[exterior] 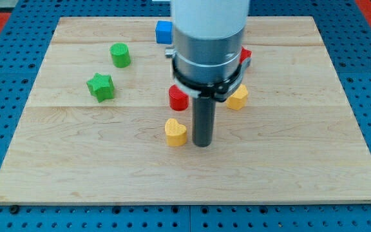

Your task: Place the yellow heart below the green star

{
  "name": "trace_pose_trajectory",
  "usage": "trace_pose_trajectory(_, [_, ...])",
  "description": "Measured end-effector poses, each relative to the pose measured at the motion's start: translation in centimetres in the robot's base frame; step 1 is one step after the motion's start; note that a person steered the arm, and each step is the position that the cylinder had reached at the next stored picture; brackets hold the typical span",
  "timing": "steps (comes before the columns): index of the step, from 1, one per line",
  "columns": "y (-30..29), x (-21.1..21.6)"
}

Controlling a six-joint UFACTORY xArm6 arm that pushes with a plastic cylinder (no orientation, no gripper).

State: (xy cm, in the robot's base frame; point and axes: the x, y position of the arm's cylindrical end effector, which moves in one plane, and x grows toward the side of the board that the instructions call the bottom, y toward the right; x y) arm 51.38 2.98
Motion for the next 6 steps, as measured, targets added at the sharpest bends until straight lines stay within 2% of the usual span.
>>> trace_pose_trajectory(1, [-1.6, -0.2])
trace_pose_trajectory(2, [-6.8, 0.1])
trace_pose_trajectory(4, [-23.2, 0.1])
trace_pose_trajectory(5, [-24.9, 0.1])
trace_pose_trajectory(6, [-22.1, 2.3])
